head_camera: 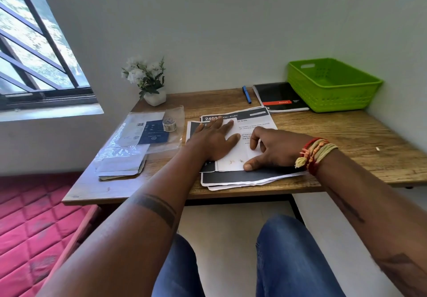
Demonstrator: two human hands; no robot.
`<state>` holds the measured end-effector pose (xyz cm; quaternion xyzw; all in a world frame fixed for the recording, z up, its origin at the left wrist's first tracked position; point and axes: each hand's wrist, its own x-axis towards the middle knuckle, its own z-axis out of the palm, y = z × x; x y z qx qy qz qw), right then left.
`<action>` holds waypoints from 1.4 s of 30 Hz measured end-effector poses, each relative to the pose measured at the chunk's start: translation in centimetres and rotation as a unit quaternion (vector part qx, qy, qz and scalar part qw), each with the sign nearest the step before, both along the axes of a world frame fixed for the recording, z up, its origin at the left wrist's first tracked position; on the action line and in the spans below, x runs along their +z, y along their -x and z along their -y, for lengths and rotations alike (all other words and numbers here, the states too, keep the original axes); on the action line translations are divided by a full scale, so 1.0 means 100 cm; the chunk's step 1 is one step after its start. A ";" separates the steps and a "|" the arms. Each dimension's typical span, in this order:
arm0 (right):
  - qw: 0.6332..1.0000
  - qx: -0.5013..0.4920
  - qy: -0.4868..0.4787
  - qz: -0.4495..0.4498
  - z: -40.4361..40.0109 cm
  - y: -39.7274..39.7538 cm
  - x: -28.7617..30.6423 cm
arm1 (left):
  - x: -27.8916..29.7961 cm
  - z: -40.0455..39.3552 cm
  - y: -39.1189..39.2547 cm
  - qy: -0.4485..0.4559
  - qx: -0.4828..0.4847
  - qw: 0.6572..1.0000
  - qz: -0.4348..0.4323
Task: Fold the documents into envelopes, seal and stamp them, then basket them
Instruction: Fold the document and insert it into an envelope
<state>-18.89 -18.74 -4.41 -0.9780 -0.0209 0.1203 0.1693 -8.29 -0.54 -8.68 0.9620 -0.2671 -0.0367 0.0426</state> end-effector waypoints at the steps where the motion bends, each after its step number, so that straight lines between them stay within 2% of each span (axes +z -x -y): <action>1: 1.000 0.003 -0.007 -0.008 0.002 -0.001 0.001 | 0.000 0.000 0.000 0.002 0.000 1.000 -0.002; 3: 0.999 0.005 -0.046 0.003 0.006 -0.003 0.003 | -0.001 -0.001 -0.001 0.007 -0.003 1.000 -0.002; 5: 0.996 0.005 -0.067 0.058 0.008 -0.007 0.000 | -0.002 -0.001 -0.003 0.014 -0.006 1.000 -0.003; 9: 0.989 0.070 0.031 0.129 0.008 -0.017 -0.017 | -0.002 -0.002 -0.004 0.018 -0.008 1.000 -0.006; 15: 0.986 0.077 0.088 0.118 0.004 -0.047 -0.019 | -0.003 -0.003 -0.004 0.026 -0.013 1.000 -0.010; 30: 0.991 0.008 0.100 0.094 -0.007 -0.096 -0.007 | -0.005 -0.003 -0.005 0.025 -0.016 0.999 -0.009; 38: 0.990 -0.018 0.049 0.131 -0.003 -0.094 -0.014 | -0.003 -0.003 -0.004 0.030 -0.014 0.999 -0.010; 42: 0.994 -0.027 0.029 0.106 0.002 -0.090 -0.012 | -0.002 -0.003 -0.003 0.025 -0.014 0.999 -0.015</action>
